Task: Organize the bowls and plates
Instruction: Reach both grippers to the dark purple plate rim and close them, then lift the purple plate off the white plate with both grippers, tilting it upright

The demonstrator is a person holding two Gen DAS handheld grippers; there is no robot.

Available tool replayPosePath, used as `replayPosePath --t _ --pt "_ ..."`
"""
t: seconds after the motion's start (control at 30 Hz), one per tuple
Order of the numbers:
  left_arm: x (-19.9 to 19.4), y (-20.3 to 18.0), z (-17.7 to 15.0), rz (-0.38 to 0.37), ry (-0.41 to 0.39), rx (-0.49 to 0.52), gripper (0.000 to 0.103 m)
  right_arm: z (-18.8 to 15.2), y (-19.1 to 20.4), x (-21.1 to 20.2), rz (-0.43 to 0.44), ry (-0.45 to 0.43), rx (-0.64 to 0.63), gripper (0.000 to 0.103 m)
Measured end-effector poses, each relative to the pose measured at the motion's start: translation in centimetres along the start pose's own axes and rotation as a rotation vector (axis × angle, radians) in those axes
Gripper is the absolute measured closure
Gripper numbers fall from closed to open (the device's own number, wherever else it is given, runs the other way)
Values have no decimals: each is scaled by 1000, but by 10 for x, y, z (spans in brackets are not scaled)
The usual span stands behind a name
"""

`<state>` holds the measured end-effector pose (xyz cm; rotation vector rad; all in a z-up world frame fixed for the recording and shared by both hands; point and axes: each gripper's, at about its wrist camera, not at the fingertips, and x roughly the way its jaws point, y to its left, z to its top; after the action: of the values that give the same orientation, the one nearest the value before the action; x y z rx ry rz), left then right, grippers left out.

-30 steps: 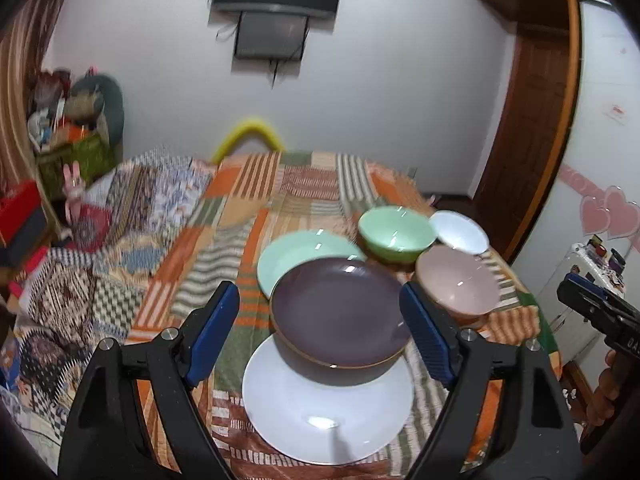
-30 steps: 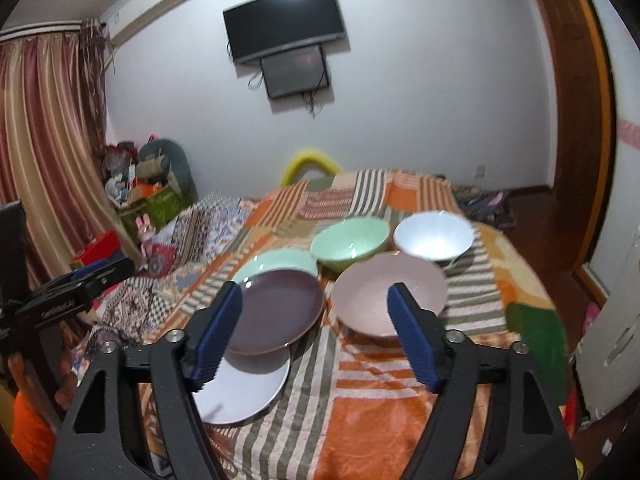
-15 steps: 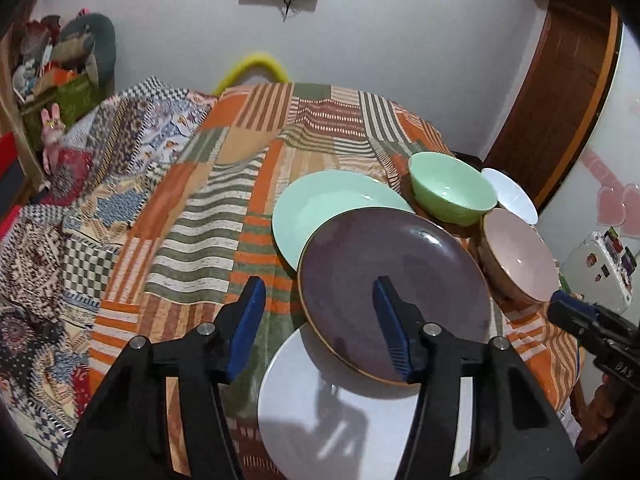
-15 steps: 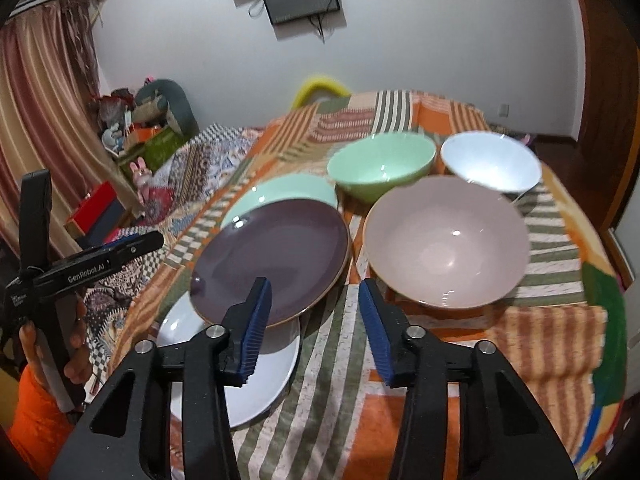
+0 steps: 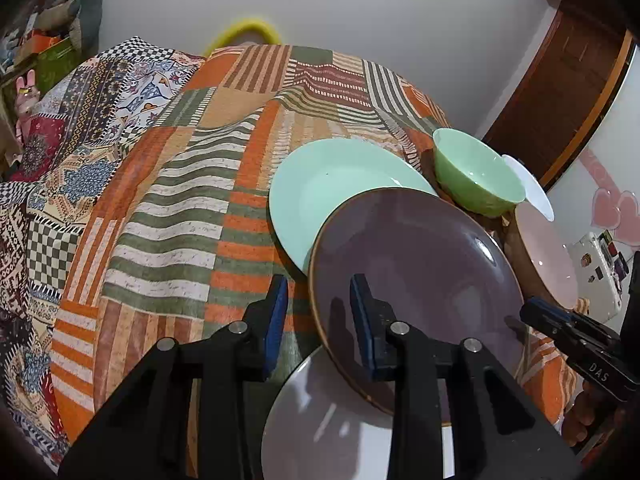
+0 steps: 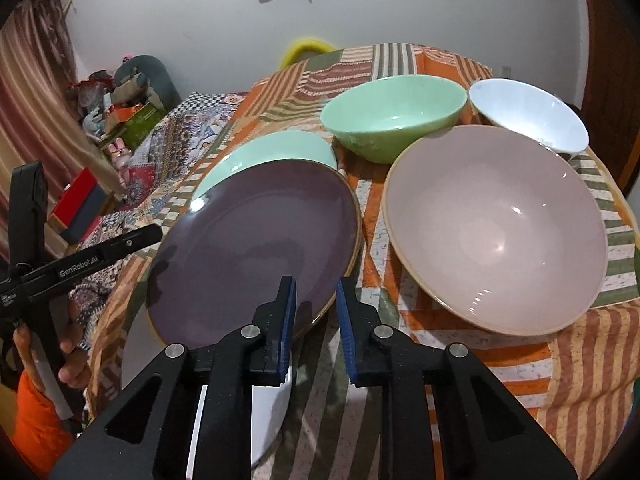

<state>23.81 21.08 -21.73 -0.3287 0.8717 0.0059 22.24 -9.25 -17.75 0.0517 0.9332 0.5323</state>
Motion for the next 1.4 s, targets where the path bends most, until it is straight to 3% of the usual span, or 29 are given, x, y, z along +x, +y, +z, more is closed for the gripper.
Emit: replayPosePath --t 0.4,0.8,1.4 --pt "21 5 3 -5 55 7 84 6 -2 6 -24 5 0 85" --pt "20 16 6 -22 77 21 85 14 9 18 -52 16 -43 85" --pt "3 12 -24 -17 111 33 85 0 8 8 10 56 -98 85"
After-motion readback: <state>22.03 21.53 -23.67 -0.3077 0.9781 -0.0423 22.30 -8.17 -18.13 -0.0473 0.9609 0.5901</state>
